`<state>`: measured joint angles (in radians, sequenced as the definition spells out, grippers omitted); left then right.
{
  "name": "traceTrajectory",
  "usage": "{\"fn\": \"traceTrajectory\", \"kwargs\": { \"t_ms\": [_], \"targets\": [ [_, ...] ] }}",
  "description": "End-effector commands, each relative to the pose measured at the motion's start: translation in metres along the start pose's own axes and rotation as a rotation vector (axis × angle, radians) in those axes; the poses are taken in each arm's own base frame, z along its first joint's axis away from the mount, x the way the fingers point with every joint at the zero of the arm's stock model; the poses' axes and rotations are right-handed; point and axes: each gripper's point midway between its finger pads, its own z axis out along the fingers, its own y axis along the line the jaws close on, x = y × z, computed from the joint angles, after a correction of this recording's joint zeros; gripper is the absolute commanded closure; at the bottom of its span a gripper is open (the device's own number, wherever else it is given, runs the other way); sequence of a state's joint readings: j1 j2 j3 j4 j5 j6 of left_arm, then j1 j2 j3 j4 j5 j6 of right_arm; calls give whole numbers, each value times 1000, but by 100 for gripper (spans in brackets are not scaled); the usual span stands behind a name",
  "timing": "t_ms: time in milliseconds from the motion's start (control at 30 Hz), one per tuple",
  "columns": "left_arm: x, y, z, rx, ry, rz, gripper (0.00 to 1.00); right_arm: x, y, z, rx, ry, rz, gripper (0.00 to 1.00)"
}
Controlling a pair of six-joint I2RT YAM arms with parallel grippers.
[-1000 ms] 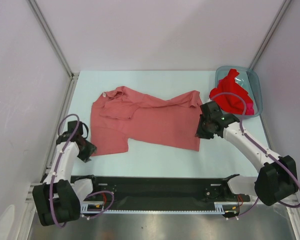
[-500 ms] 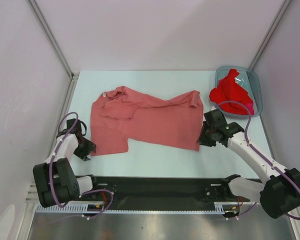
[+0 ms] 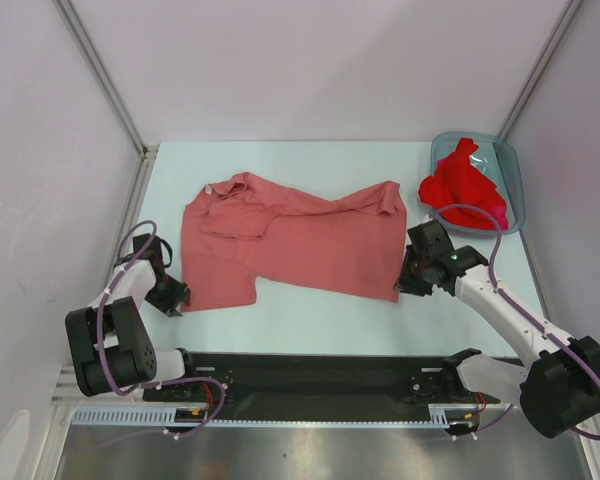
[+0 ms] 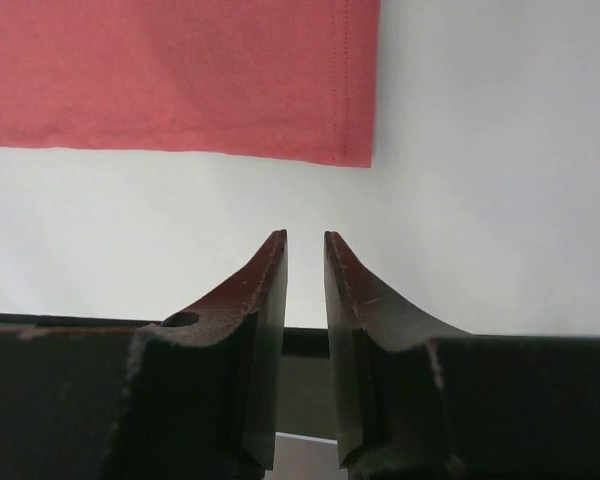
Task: Fold and stack the t-shirts
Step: Flatten the tshirt out
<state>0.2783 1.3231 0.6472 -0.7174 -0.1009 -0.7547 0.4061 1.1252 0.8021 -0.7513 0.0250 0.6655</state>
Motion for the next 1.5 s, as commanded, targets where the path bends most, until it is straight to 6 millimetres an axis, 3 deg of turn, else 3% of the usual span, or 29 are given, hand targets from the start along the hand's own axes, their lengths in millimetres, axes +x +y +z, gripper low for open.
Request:
{"fn": "traceTrajectory", "kwargs": {
  "t_ms": [0, 200, 233, 433, 500, 767, 1167, 1467],
  "targets": [
    [-10, 0, 19, -14, -32, 10, 62, 3, -3, -1, 7, 10, 10, 73],
    [-14, -5, 24, 4, -29, 46, 79, 8, -4, 3, 8, 25, 31, 72],
    [-15, -6, 23, 7, -28, 47, 100, 10, -3, 4, 5, 30, 36, 71],
    [-10, -14, 9, 68, -19, 57, 100, 34, -16, 28, 61, 97, 195, 66],
    [-6, -13, 4, 86, -19, 52, 100, 30, -13, 35, 45, 70, 243, 66],
    [3, -28, -13, 211, -7, 31, 100, 13, -37, 51, 84, -21, 531, 58],
    [8, -33, -19, 264, -5, 34, 100, 19, -40, 69, 54, -37, 653, 51],
    [9, -35, -25, 283, -7, 37, 100, 33, -44, 75, 80, 1, 723, 58]
  ]
}}
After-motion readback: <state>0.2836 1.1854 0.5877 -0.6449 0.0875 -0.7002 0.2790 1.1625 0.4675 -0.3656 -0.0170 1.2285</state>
